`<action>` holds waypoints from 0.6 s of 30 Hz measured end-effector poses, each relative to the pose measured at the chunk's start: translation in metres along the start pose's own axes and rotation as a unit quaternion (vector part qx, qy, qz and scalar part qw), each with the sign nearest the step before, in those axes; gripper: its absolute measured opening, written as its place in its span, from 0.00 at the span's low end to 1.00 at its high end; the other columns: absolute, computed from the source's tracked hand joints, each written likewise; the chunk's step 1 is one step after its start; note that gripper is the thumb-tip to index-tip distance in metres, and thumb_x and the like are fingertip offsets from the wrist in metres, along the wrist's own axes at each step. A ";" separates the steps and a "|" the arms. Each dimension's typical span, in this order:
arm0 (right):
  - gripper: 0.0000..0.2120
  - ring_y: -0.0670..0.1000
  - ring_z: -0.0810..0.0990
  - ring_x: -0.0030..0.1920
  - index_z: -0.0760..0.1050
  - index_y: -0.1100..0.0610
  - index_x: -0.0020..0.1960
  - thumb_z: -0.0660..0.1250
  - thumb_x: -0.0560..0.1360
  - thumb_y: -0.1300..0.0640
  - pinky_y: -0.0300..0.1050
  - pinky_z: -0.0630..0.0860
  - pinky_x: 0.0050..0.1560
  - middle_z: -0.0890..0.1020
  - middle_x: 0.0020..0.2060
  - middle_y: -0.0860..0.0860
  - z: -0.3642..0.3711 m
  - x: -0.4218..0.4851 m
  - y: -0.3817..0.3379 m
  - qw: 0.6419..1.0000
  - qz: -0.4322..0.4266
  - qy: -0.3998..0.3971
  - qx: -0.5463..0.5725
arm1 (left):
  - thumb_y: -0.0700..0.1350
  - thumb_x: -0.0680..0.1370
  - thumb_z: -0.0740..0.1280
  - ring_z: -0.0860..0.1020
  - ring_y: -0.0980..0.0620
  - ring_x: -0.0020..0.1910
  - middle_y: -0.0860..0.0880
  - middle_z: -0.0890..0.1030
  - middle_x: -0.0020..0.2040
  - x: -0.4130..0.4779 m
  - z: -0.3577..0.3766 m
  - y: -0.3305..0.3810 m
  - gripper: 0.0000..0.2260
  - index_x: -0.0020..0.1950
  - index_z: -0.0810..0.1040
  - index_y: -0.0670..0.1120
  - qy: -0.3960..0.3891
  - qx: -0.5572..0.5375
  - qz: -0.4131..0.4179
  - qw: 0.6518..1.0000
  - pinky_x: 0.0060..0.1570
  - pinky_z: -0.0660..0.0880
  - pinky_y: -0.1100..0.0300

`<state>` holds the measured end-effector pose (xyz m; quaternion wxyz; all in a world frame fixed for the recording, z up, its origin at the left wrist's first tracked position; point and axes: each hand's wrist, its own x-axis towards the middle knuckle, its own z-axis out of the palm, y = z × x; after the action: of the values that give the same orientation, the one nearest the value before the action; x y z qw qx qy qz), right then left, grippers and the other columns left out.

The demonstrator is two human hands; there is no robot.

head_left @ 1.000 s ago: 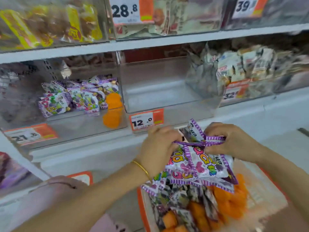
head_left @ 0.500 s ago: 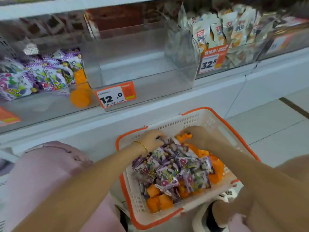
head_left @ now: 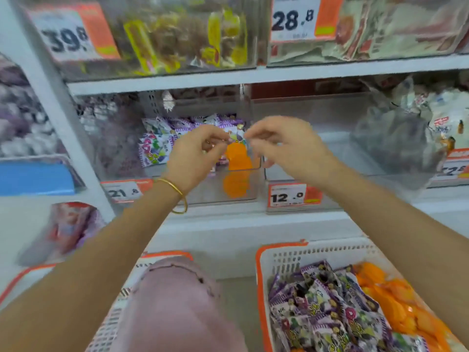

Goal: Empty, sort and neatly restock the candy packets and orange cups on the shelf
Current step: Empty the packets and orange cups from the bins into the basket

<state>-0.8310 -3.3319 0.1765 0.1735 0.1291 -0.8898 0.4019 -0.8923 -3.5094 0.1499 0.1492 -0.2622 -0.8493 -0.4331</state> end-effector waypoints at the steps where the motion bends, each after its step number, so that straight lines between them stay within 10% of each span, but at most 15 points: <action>1: 0.09 0.46 0.77 0.42 0.80 0.59 0.54 0.67 0.74 0.63 0.31 0.71 0.44 0.80 0.45 0.51 0.013 0.025 -0.005 0.999 -0.013 -0.001 -0.031 | 0.37 0.75 0.67 0.75 0.61 0.38 0.55 0.78 0.42 0.009 -0.014 -0.018 0.08 0.51 0.78 0.47 0.015 0.011 -0.025 1.000 0.45 0.75 0.64; 10: 0.48 0.60 0.58 0.72 0.52 0.54 0.76 0.64 0.67 0.29 0.57 0.62 0.67 0.60 0.72 0.57 0.119 0.172 0.050 0.910 0.101 -0.175 -0.361 | 0.52 0.75 0.68 0.63 0.39 0.68 0.38 0.67 0.69 0.095 -0.067 -0.166 0.30 0.73 0.63 0.43 -0.078 0.321 -0.104 0.938 0.66 0.61 0.47; 18: 0.53 0.58 0.58 0.73 0.48 0.52 0.77 0.55 0.64 0.21 0.59 0.60 0.70 0.59 0.74 0.55 0.151 0.216 0.106 0.867 0.025 -0.152 -0.474 | 0.70 0.71 0.43 0.65 0.39 0.67 0.40 0.67 0.69 0.133 -0.041 -0.235 0.40 0.73 0.62 0.44 -0.057 0.425 -0.039 0.903 0.65 0.61 0.39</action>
<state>-1.0966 -3.3983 0.1012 0.0659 0.0686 -0.9916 -0.0881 -1.1348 -3.6156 0.0833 0.1804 -0.1648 -0.9695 -0.0208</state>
